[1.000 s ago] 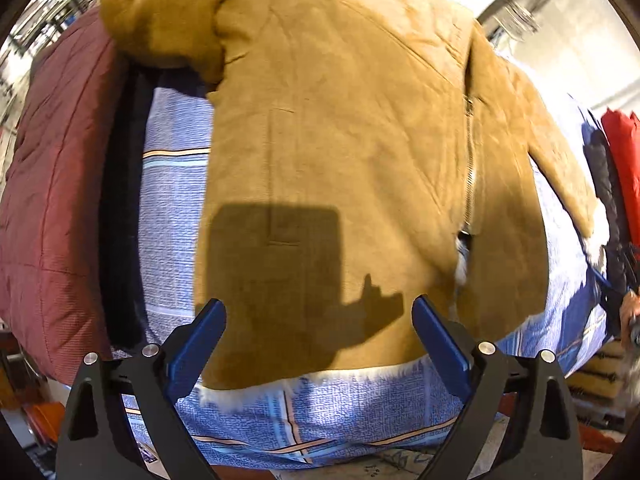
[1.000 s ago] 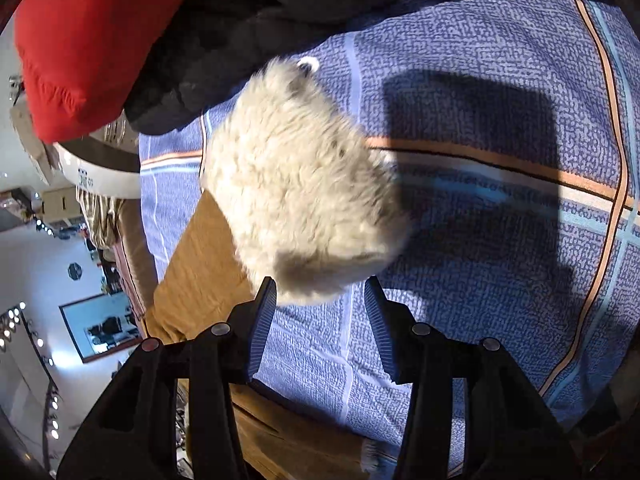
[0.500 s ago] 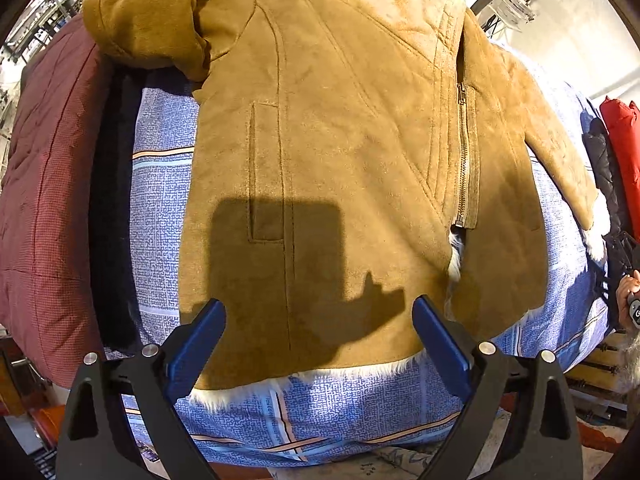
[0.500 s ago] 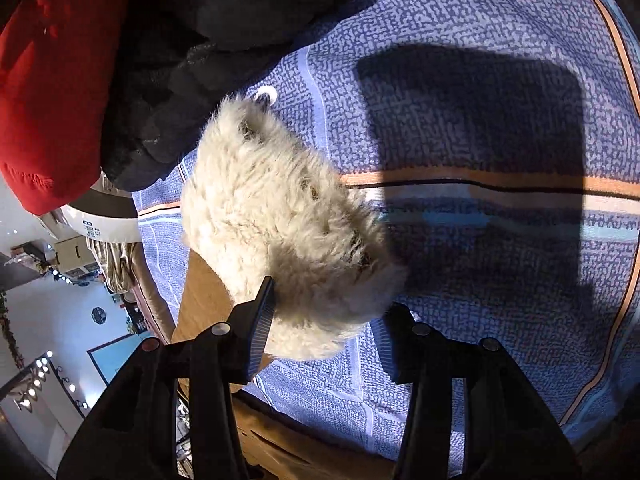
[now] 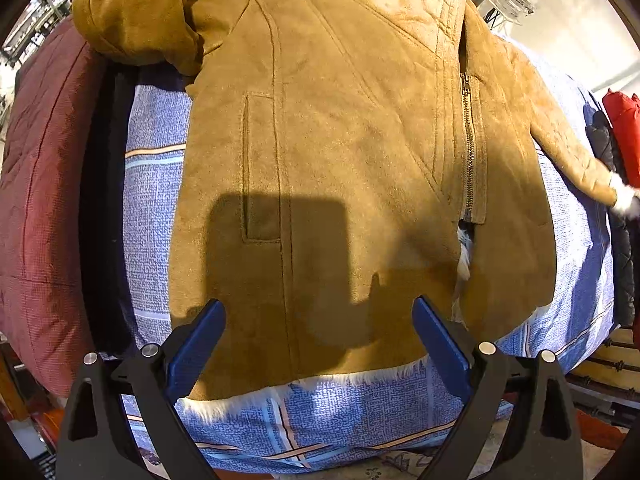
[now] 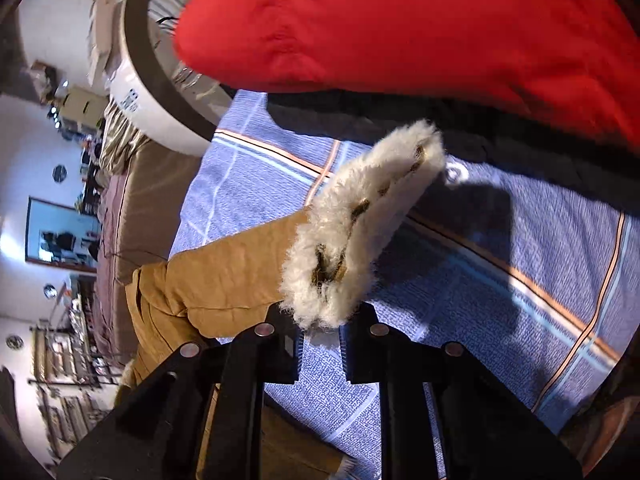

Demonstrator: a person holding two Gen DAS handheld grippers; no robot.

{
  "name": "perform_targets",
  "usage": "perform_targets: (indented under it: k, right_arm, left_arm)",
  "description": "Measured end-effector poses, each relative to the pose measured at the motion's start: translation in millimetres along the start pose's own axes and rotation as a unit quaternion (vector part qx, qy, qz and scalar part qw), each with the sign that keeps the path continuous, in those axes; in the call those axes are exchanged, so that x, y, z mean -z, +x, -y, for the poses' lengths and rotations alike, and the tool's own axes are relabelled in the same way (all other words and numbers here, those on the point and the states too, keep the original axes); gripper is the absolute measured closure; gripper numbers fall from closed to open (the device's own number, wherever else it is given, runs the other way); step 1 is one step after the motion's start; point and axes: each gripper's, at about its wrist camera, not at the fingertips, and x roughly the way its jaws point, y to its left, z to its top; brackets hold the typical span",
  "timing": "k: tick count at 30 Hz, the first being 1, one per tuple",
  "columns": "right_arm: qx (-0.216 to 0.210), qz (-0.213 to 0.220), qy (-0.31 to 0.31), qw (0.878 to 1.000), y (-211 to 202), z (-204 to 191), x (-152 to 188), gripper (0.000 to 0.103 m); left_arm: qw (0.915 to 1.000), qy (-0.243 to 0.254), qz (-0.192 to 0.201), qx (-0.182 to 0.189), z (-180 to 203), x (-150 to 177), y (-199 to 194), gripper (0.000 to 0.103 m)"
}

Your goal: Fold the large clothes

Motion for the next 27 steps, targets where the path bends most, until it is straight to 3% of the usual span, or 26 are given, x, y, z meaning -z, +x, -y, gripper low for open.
perform_targets:
  k: [4, 7, 11, 18, 23, 27]
  right_arm:
    - [0.003, 0.02, -0.112, 0.993, -16, -73, -7, 0.089]
    - [-0.015, 0.036, -0.217, 0.975, -36, -136, 1, 0.089]
    - [-0.071, 0.036, -0.352, 0.933, -48, -238, 28, 0.091]
    - [-0.153, -0.016, -0.498, 0.853, -20, -383, 117, 0.092]
    - [-0.16, -0.086, -0.56, 0.808, 30, -442, 204, 0.093]
    - [-0.14, -0.139, -0.59, 0.783, 81, -454, 267, 0.093]
  left_arm:
    - [0.9999, 0.007, 0.007, -0.007, -1, 1, -1, 0.011]
    - [0.9999, 0.001, 0.012, -0.005, -6, 1, -3, 0.011]
    - [0.9996, -0.019, 0.02, -0.001, -19, -1, -5, 0.011]
    - [0.9979, -0.052, 0.037, -0.011, -47, 4, -15, 0.011]
    - [0.9951, -0.089, 0.04, -0.014, -72, 16, -19, 0.011]
    - [0.9927, -0.115, 0.032, -0.02, -90, 30, -18, 0.011]
